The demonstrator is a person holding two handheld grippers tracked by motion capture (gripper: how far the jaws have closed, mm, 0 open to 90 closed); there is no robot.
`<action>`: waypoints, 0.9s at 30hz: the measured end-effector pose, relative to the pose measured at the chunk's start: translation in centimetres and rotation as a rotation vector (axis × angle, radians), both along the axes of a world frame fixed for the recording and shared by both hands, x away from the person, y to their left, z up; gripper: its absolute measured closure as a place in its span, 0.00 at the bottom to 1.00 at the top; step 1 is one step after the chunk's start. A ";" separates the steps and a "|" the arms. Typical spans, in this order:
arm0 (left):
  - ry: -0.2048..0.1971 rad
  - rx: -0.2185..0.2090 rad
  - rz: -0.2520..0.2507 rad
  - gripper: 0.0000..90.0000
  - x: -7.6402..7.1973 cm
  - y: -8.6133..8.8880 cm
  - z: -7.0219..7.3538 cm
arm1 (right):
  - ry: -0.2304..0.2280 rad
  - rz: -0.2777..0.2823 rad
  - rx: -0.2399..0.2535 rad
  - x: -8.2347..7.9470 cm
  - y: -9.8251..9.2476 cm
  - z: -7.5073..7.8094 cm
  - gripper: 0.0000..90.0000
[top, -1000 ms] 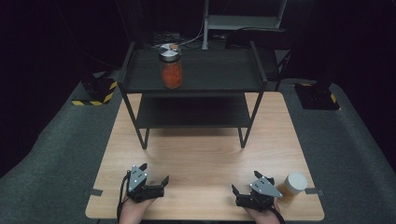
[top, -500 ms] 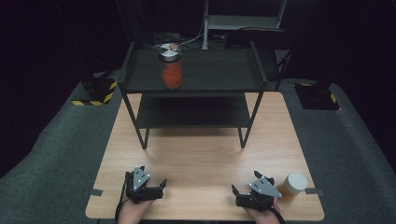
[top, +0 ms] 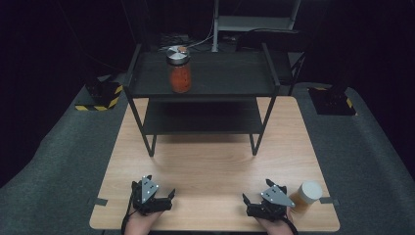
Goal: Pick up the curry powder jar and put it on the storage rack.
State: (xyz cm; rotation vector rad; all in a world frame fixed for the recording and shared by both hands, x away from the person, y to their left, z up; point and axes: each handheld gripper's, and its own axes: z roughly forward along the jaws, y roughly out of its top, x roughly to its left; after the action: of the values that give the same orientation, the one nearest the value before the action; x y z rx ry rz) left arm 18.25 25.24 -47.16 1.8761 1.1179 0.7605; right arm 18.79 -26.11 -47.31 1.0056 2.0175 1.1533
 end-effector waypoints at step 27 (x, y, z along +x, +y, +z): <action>-0.033 0.014 -0.041 0.01 -0.6 0.1 -0.3 | -0.089 0.032 0.096 -2.0 -1.6 1.4 0.00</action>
State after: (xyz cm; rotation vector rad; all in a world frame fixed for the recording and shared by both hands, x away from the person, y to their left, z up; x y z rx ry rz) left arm 17.62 25.36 -47.45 1.8858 1.0538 0.7751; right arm 16.80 -27.68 -45.94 0.9539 1.9308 1.3001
